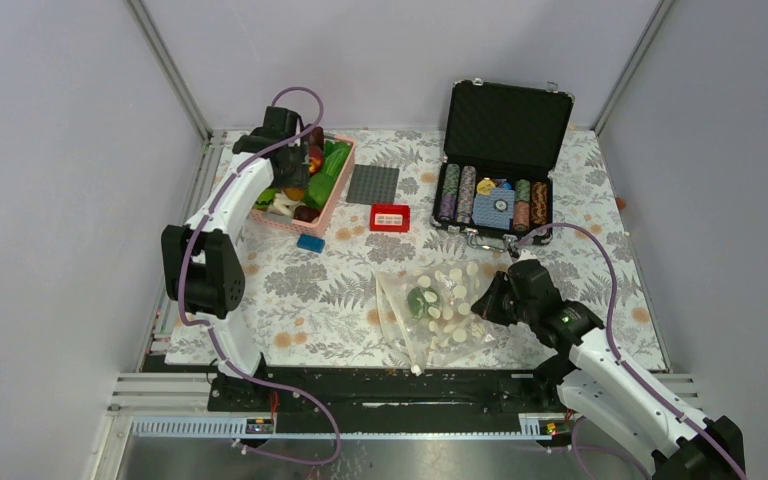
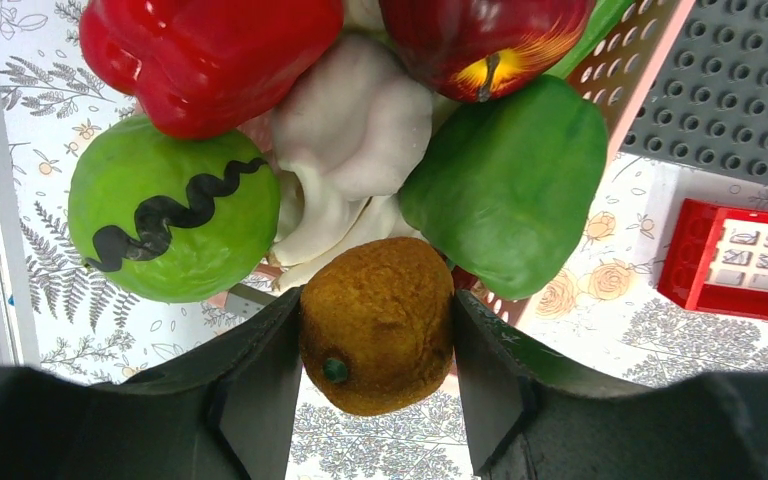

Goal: Open the zip-top bag and remove the fake food
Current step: Place the fake fruit in the bin.

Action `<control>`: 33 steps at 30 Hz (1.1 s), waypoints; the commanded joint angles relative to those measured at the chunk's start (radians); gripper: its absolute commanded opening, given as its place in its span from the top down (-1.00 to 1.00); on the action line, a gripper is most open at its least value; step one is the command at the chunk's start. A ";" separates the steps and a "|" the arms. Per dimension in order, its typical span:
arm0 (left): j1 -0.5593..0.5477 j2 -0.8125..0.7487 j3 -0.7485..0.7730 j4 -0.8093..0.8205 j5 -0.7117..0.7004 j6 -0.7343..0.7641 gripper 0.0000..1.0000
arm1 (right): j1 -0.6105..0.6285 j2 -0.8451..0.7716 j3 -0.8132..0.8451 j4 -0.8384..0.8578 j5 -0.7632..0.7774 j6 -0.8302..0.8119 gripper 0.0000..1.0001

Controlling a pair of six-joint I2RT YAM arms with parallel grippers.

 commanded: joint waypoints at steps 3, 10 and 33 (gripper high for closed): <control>0.005 -0.019 0.086 0.045 0.018 -0.004 0.06 | 0.007 -0.006 -0.007 0.022 0.011 -0.011 1.00; 0.008 -0.016 0.129 0.059 0.027 -0.017 0.05 | 0.007 -0.007 -0.010 0.021 0.013 -0.014 1.00; 0.098 0.029 0.277 0.207 0.129 -0.056 0.01 | 0.007 0.015 -0.012 0.022 0.030 -0.026 1.00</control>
